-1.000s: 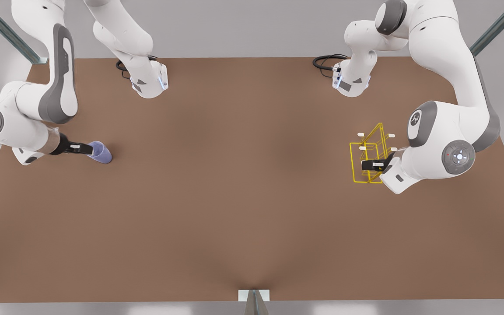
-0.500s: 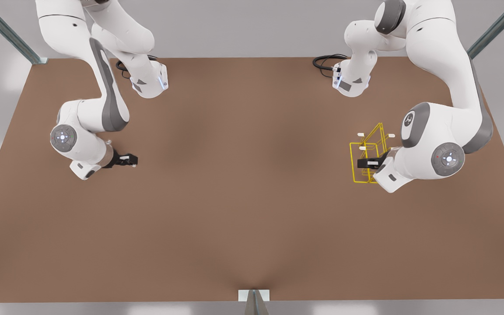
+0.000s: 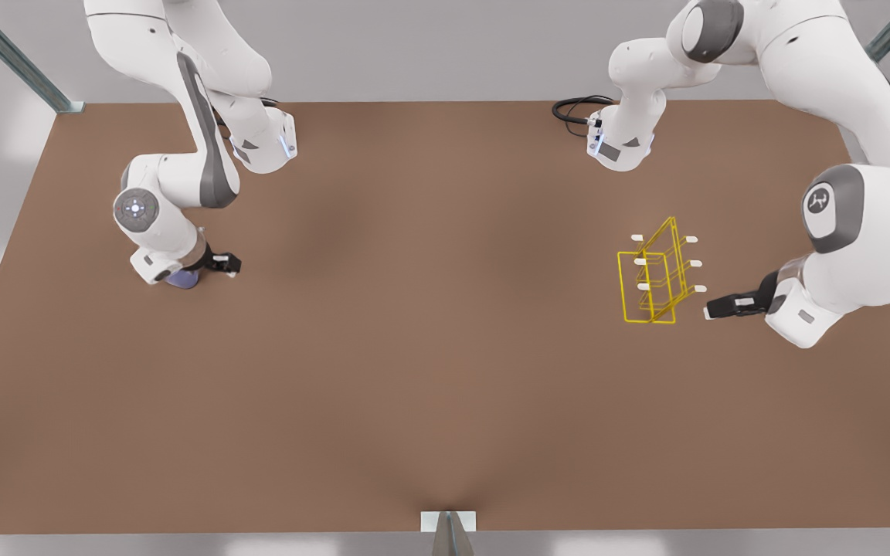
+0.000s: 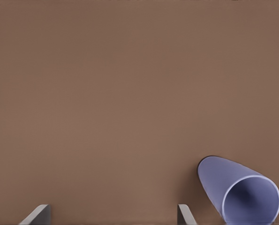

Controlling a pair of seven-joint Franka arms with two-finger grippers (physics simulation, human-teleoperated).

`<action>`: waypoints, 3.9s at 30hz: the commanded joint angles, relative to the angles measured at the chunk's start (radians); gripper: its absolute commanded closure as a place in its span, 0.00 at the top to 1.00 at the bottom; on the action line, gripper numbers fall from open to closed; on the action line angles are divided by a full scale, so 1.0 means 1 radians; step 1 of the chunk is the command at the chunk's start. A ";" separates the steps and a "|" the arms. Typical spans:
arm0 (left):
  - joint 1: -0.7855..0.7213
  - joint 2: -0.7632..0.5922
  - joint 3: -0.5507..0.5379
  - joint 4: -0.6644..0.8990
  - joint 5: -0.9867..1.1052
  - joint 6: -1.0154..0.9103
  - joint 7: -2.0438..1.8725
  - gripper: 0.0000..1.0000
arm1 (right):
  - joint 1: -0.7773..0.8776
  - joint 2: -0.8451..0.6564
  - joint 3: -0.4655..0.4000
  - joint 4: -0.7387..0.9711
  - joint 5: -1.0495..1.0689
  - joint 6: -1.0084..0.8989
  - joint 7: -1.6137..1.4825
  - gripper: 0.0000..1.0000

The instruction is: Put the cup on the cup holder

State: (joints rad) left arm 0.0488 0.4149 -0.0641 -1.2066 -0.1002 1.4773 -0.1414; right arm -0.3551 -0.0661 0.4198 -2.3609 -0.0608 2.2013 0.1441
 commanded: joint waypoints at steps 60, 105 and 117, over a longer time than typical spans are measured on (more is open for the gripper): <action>-0.230 -0.028 -0.114 0.019 0.237 -0.137 -0.072 1.00 | -0.272 -0.061 0.040 -0.255 -0.142 0.244 -0.112 1.00; -0.228 0.005 -0.112 0.012 0.243 -0.091 -0.078 1.00 | -0.377 0.124 0.053 -0.250 -0.234 0.359 -0.106 1.00; -0.228 0.005 -0.112 0.004 0.241 -0.080 -0.084 1.00 | -0.393 0.149 0.053 -0.250 -0.252 0.362 -0.104 0.21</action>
State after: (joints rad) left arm -0.1790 0.4210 -0.1761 -1.2030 0.1413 1.3955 -0.2202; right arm -0.7455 0.0826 0.4718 -2.6112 -0.3122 2.5608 0.0493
